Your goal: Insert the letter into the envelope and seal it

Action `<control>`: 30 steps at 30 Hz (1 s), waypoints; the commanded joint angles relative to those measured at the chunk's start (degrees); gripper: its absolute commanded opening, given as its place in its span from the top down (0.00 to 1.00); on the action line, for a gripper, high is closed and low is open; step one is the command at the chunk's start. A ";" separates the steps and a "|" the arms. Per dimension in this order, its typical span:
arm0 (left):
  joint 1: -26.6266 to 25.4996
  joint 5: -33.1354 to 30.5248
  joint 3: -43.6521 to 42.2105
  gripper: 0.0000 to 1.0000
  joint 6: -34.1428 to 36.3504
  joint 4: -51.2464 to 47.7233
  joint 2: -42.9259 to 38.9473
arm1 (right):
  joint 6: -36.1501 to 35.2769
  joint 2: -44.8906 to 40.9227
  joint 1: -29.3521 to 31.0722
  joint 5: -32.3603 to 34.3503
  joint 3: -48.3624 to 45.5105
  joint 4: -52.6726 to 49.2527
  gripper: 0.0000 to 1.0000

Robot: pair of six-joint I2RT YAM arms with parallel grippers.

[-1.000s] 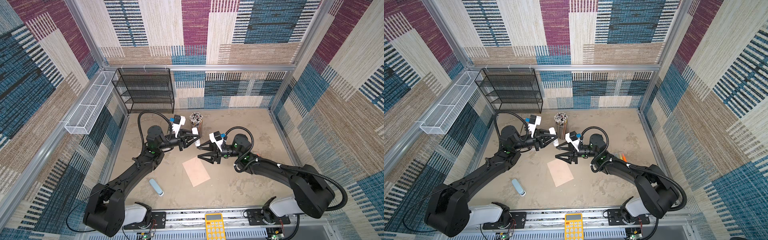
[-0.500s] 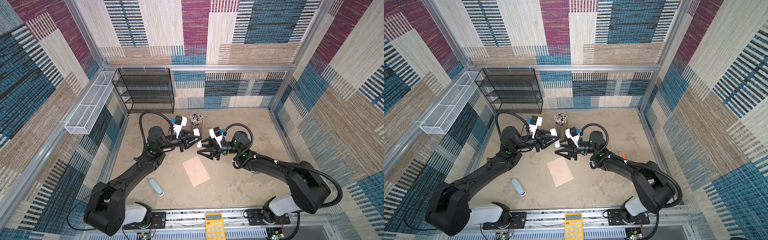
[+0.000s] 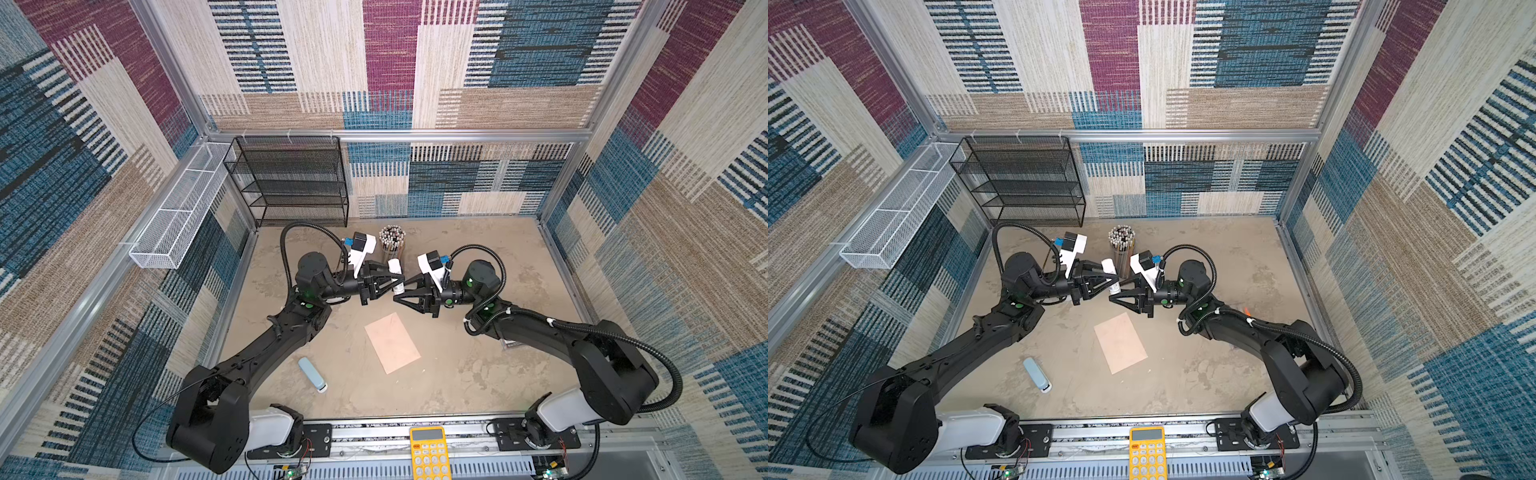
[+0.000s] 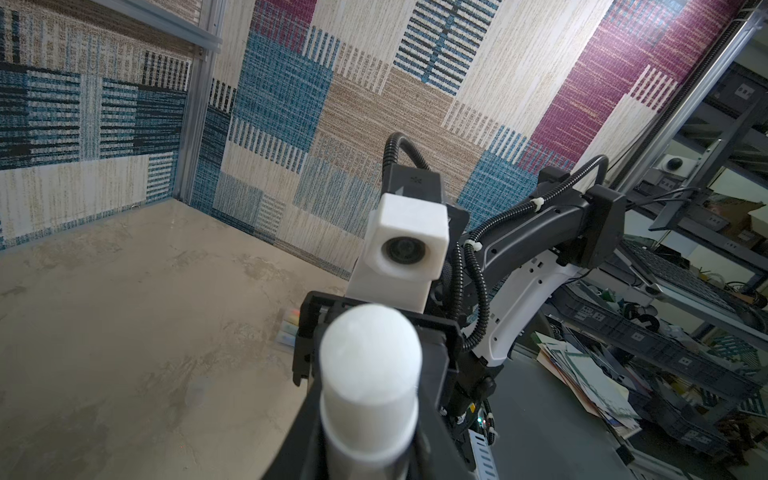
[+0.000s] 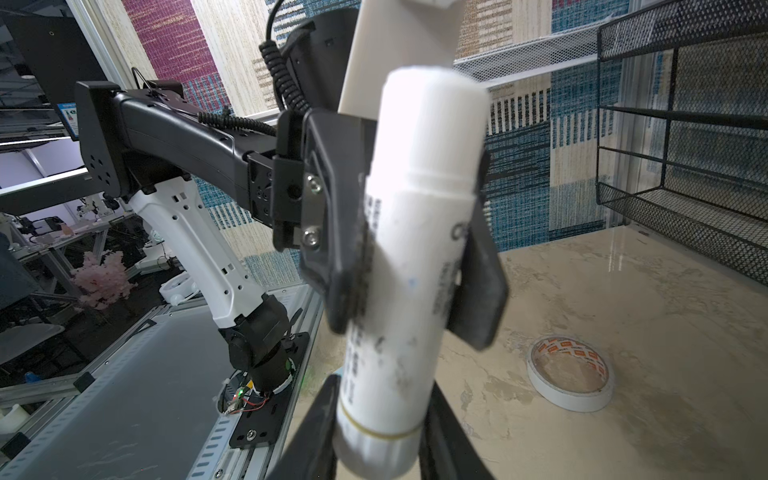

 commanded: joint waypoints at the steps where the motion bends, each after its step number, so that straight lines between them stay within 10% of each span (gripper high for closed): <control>1: -0.31 -1.06 0.60 1.00 3.41 -2.85 -0.47 | 0.68 -0.15 0.13 -0.64 0.46 2.10 0.76; 15: -3.90 -11.55 0.92 1.00 13.10 -14.45 -2.64 | 3.99 -4.89 0.94 9.23 0.47 -1.35 0.86; 30: -9.69 -36.82 -4.42 1.00 14.28 -12.17 -5.13 | -4.66 -12.11 14.55 52.30 2.81 -12.75 0.88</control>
